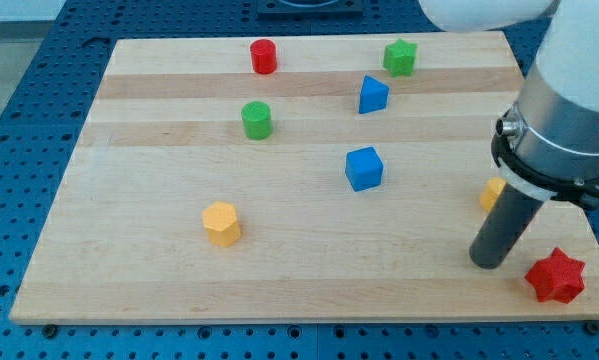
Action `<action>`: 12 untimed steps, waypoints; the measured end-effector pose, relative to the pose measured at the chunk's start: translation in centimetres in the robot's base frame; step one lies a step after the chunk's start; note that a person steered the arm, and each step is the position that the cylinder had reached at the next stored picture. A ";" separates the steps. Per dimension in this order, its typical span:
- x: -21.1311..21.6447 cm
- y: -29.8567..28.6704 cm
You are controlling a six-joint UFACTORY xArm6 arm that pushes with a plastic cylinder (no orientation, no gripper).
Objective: Point your arm at the blue cube
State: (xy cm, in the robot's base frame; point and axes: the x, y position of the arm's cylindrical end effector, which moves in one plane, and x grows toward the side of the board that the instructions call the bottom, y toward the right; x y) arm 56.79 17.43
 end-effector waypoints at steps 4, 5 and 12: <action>-1.2 -3.4; -1.9 -4.0; -5.6 -8.4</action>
